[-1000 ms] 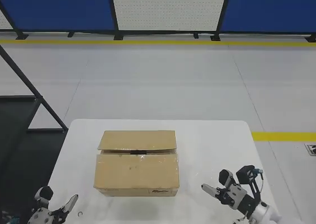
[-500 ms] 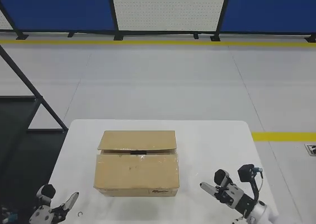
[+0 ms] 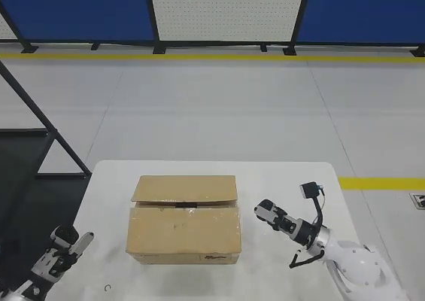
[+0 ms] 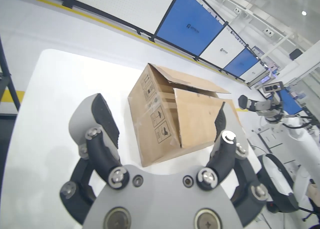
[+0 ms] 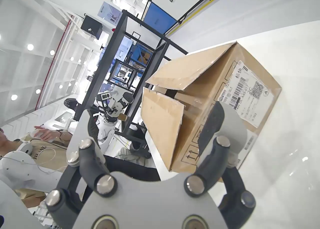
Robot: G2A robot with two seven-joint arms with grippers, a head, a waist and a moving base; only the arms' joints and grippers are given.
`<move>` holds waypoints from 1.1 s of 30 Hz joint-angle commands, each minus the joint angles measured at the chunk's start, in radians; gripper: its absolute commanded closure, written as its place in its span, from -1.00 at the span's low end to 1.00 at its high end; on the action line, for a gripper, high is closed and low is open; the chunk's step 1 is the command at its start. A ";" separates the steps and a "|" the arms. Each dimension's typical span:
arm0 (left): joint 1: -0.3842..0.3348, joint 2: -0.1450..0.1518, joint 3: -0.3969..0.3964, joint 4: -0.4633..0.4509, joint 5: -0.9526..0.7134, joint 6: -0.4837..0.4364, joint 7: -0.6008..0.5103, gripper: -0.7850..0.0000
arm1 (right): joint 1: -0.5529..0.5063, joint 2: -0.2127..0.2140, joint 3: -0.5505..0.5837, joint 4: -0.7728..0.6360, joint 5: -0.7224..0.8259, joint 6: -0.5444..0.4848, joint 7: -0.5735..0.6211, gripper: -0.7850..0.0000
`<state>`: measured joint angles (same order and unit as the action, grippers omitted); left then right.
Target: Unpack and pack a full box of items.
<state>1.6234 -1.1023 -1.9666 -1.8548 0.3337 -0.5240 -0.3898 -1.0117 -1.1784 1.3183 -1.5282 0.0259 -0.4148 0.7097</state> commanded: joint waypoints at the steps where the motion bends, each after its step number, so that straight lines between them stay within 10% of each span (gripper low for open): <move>1: 0.001 0.000 0.000 0.000 0.006 0.000 0.015 -1.00 | -0.002 0.000 0.001 -0.002 -0.002 0.000 -0.002 -1.00; 33: -0.109 0.018 0.032 0.046 -0.236 0.090 -0.190 -1.00 | 0.196 -0.034 -0.158 0.279 0.246 -0.168 0.163 -1.00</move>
<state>1.5141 -1.0841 -1.9342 -1.8090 0.0980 -0.4339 -0.5797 -0.8144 -1.2123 1.1587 -1.2480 0.2701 -0.5793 0.8773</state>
